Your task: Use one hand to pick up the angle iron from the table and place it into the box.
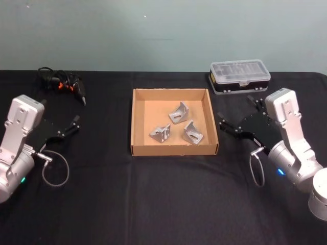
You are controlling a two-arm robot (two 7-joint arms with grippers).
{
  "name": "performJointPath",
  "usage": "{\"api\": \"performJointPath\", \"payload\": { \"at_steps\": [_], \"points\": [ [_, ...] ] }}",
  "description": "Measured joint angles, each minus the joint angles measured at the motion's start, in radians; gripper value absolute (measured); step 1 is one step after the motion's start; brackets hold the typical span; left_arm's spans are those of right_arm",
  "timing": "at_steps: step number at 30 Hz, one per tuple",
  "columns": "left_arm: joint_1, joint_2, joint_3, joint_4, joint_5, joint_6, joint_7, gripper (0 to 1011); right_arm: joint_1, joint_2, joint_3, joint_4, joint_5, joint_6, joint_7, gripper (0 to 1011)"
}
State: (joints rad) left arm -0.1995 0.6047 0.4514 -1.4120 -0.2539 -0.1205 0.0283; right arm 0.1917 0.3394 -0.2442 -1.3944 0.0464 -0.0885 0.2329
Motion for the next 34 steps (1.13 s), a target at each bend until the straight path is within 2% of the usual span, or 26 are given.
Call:
{"api": "performJointPath", "payload": {
  "at_steps": [34],
  "points": [
    [0.000,0.000,0.000,0.000,0.000,0.000,0.000,1000,0.003,0.000,-0.003,-0.001,0.000,0.005,0.002,1003]
  ]
}}
